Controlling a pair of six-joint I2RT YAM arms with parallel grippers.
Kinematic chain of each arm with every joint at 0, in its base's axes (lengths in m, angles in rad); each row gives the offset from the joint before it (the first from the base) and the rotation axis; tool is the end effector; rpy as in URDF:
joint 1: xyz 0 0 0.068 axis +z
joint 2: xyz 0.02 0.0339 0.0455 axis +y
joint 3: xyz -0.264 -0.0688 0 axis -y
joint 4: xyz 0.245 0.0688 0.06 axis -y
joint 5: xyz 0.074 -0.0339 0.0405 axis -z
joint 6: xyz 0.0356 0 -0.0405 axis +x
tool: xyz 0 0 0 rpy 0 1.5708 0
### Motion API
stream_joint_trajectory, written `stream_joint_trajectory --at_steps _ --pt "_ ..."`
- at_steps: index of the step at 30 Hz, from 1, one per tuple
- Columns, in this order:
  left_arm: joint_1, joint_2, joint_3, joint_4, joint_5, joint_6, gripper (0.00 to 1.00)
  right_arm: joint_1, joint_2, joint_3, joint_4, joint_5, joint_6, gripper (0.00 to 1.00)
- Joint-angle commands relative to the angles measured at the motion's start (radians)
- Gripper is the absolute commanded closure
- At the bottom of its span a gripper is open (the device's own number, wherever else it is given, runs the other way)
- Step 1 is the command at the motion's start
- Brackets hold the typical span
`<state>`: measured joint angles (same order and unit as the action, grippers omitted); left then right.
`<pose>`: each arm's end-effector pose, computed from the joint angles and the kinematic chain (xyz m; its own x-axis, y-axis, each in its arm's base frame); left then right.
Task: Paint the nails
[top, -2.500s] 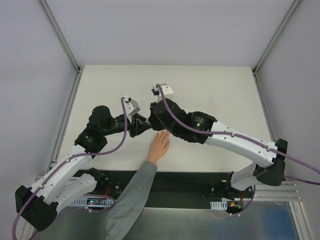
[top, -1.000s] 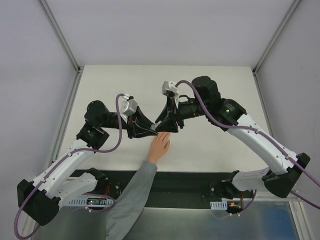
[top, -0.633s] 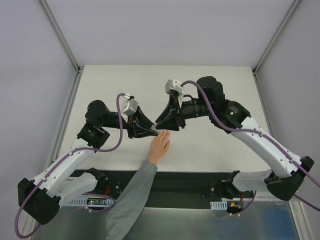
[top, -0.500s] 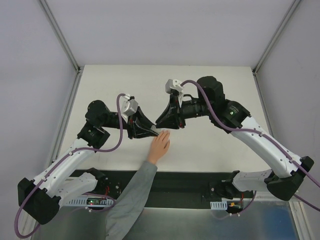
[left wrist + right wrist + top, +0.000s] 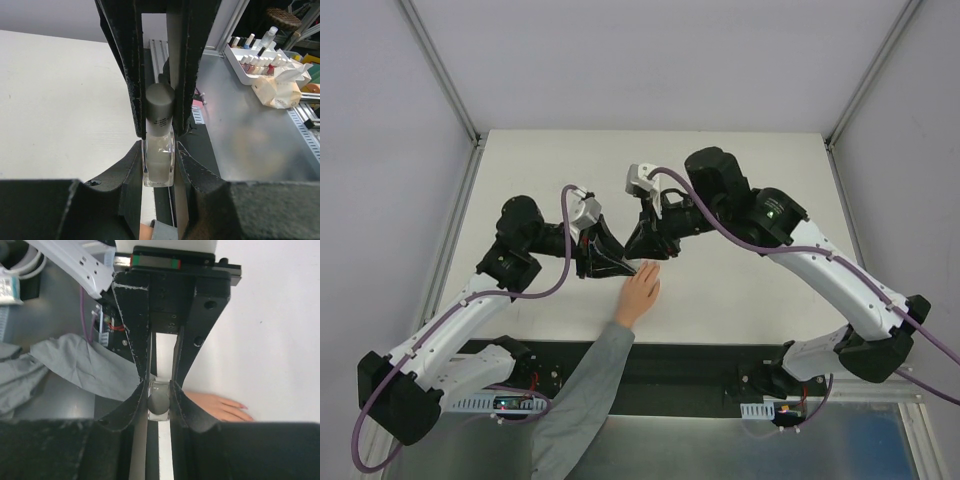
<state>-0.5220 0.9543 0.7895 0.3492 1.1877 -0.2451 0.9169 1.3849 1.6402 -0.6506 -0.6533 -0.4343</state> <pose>0.1610 -0.1307 0.3639 -0.0828 -0.0570 -0.9949 0.9861 -0.1489 -0.0736 0.1577 0.2414 0.4535 0.1963 -0.2932 -0.9357 -0.9799 -0.0943 -0.1760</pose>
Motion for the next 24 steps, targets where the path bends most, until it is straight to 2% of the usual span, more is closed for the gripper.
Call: stream_joint_trajectory --at_steps 1,5,7,10,11,17,20,21,22,23,24 --pt "0.005 0.020 0.059 0.036 0.029 0.012 1.00 0.036 0.054 0.098 -0.187 0.029 -0.148 1.00" --pt "0.007 0.021 0.057 0.039 0.043 0.007 1.00 0.020 0.071 0.093 -0.205 -0.015 -0.147 1.00" --pt "0.010 0.020 0.054 0.050 0.024 0.004 1.00 0.023 0.059 0.047 -0.149 0.013 -0.080 0.99" --pt "0.023 0.011 0.039 0.068 -0.048 -0.011 1.00 0.046 -0.023 -0.103 0.041 0.131 0.024 1.00" --pt "0.030 0.005 0.034 0.071 -0.068 -0.014 1.00 0.056 -0.043 -0.147 0.142 0.218 0.104 1.00" --pt "0.073 0.006 0.001 0.181 -0.100 -0.094 1.00 0.108 -0.132 -0.327 0.347 0.417 0.216 1.00" --pt "0.074 -0.002 0.004 0.150 -0.121 -0.053 1.00 0.111 -0.107 -0.310 0.338 0.495 0.287 1.00" --pt "0.074 -0.008 0.007 0.107 -0.137 -0.033 1.00 0.129 -0.097 -0.298 0.329 0.533 0.364 1.00" --pt "0.073 -0.015 0.008 0.079 -0.160 -0.008 1.00 0.146 -0.083 -0.283 0.309 0.607 0.424 1.00" --pt "0.074 -0.034 0.007 0.059 -0.213 0.038 1.00 0.161 -0.052 -0.237 0.231 0.780 0.525 1.00" --pt "0.074 -0.043 0.002 0.027 -0.242 0.058 1.00 0.190 -0.034 -0.217 0.176 0.858 0.620 1.00"
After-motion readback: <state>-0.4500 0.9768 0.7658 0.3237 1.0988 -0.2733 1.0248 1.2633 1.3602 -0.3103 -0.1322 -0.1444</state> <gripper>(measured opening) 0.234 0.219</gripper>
